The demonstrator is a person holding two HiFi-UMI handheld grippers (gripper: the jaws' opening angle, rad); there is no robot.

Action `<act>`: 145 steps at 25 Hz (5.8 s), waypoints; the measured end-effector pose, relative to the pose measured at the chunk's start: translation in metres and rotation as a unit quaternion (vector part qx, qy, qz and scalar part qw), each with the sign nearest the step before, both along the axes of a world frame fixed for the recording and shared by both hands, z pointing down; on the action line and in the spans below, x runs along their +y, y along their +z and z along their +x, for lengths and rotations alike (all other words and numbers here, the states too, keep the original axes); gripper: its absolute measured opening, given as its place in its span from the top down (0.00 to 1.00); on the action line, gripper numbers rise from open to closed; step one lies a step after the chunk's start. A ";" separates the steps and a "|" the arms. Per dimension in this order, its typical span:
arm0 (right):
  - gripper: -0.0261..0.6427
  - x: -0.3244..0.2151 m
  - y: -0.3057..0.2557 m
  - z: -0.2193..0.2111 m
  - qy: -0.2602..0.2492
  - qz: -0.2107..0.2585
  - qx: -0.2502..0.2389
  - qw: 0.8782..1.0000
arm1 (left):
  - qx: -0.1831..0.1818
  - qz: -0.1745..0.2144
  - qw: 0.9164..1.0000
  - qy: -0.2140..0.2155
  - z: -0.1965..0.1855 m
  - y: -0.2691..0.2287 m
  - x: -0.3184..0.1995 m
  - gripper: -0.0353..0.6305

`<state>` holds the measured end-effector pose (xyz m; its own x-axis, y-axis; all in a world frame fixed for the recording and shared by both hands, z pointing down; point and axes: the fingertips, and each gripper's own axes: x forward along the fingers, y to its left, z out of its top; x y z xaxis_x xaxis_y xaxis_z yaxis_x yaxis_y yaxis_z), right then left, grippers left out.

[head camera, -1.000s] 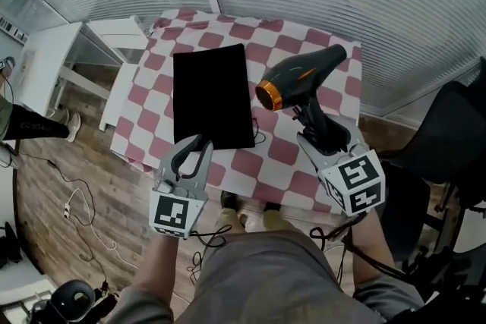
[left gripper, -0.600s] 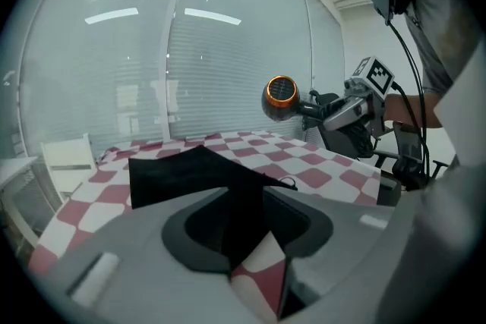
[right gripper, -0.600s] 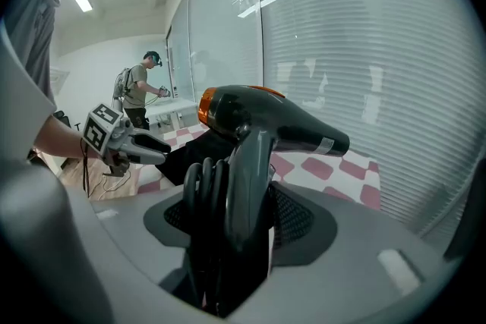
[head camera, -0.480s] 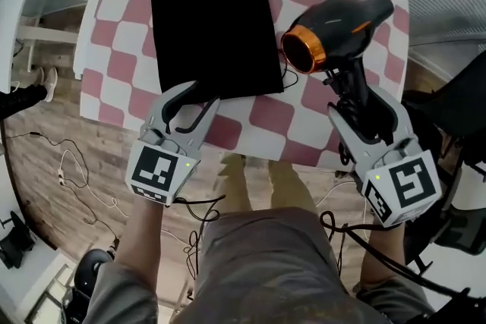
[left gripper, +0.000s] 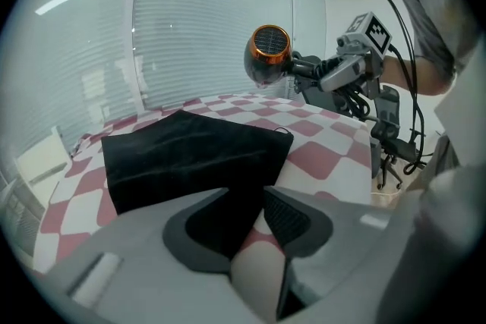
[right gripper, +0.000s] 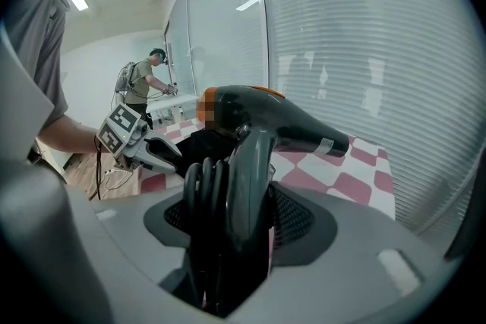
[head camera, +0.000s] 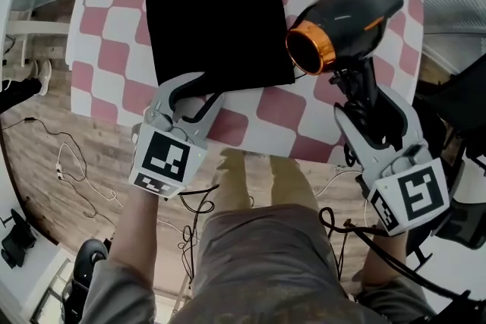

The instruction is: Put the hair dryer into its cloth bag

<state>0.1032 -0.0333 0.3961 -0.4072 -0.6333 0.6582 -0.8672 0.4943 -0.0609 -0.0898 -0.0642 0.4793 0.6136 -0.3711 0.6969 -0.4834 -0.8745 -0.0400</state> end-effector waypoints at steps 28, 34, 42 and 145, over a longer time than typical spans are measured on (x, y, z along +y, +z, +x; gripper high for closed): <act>0.55 0.009 0.005 -0.011 -0.015 -0.006 -0.011 1.000 | 0.000 -0.138 0.987 0.081 -0.001 0.003 0.029 0.88; 0.55 0.012 0.007 -0.012 -0.017 -0.012 -0.012 1.000 | 0.037 -0.145 0.986 0.077 -0.005 -0.015 0.026 0.89; 0.55 0.016 0.007 -0.014 -0.020 -0.013 -0.011 1.000 | 0.011 -0.163 0.981 0.107 -0.006 -0.003 0.041 0.82; 0.55 0.018 0.033 -0.130 -0.270 -0.102 0.058 0.956 | 0.164 -0.084 0.978 0.097 0.031 -0.167 0.057 0.93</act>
